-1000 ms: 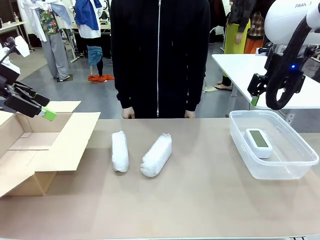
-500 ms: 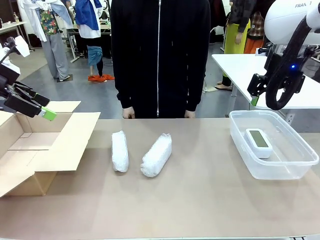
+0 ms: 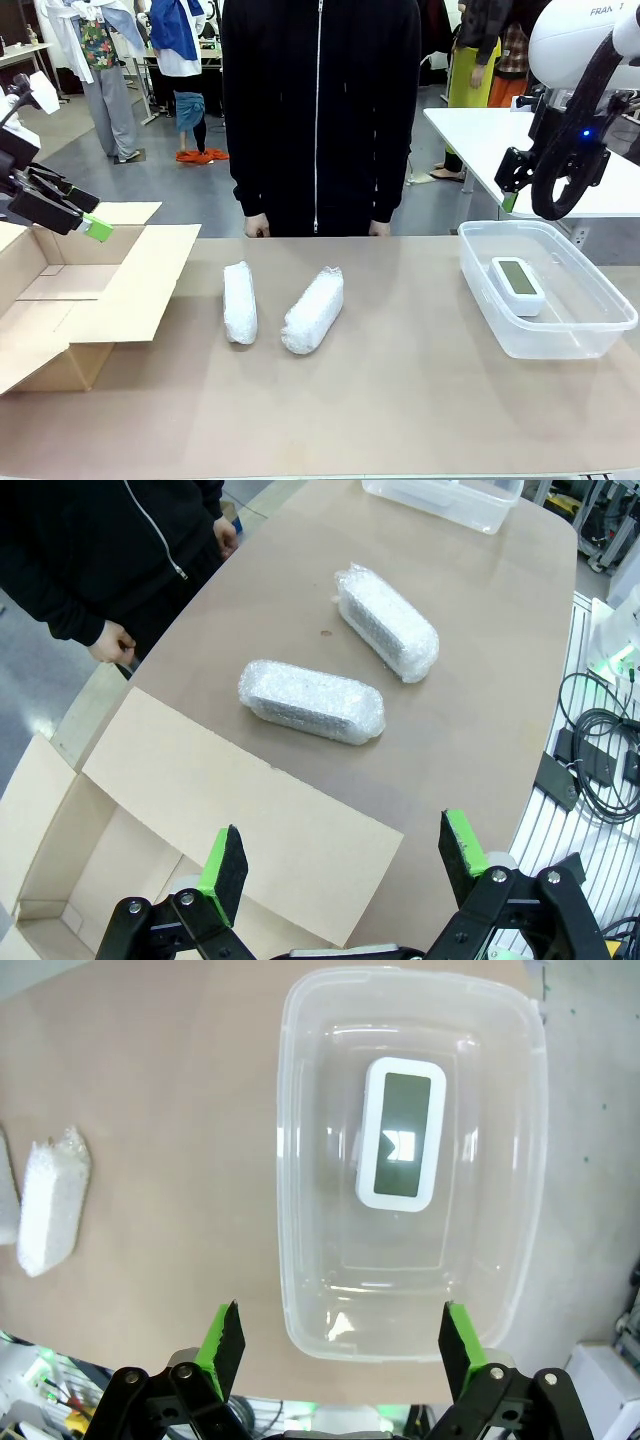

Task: Separate and place wrapped and unwrapped clocks.
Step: Pick up the Digital clock indicated by the person.

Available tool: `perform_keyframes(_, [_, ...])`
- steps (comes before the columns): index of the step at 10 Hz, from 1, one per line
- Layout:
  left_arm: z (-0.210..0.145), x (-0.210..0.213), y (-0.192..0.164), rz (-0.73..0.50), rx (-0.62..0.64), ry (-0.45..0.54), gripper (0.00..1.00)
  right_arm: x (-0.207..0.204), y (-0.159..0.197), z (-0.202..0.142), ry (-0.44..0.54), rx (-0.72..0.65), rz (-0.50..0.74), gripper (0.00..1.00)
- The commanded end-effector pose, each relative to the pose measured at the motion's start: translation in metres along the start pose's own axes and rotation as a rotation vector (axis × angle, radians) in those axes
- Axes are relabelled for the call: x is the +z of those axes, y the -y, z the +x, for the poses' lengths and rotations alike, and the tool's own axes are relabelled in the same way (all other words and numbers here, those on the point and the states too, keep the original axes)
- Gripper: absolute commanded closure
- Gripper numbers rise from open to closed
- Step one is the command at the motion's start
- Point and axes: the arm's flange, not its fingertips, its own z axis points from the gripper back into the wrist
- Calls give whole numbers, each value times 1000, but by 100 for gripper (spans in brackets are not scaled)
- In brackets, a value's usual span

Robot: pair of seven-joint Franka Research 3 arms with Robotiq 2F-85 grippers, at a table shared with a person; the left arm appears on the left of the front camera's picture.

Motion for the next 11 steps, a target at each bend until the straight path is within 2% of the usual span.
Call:
perform_keyframes(1, [0,0,0,-16,3,7,0,-3,1,-4,11,9,25,0])
perform_keyframes(2, [0,0,0,-16,3,7,0,0,0,0,0,0,0,0])
perform_keyframes(3, [0,0,0,-16,3,7,0,-9,-32,-5,134,335,217,0])
perform_keyframes(5, [0,0,0,-16,3,7,0,-19,-74,-25,219,633,405,0])
perform_keyframes(6, [0,0,0,-16,3,7,0,-17,-85,-40,244,749,455,0])
perform_keyframes(9, [0,0,0,-16,3,7,0,-13,-95,-84,311,1008,527,0])
perform_keyframes(11, [0,0,0,-16,3,7,0,-2,-81,-97,377,1084,545,0])
